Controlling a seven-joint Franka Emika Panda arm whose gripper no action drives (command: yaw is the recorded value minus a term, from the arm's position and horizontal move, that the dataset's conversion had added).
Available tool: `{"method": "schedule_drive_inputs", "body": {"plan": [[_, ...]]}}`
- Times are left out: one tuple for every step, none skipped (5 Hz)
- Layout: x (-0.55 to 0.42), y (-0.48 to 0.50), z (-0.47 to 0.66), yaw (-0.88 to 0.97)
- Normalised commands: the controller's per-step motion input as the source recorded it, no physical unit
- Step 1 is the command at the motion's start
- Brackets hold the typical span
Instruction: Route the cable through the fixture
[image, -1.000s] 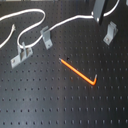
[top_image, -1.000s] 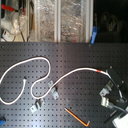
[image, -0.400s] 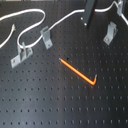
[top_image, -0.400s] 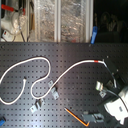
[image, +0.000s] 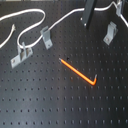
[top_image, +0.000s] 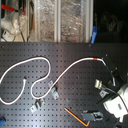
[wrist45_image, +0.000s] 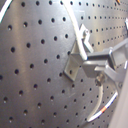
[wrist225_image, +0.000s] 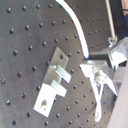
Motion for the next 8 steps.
{"method": "schedule_drive_inputs", "body": {"plan": [[-0.385,0.12,0.0,-0.41],[-0.35,0.188,-0.03,-0.18],[-0.375,0.13,0.0,-0.08],[-0.237,0.057,0.04,-0.09],[-0.106,0.017,0.32,-0.12],[-0.012,-0.012,0.1,0.0],[-0.21,-0.054,0.31,-0.06],[-0.263,-0.1,0.23,-0.08]]}}
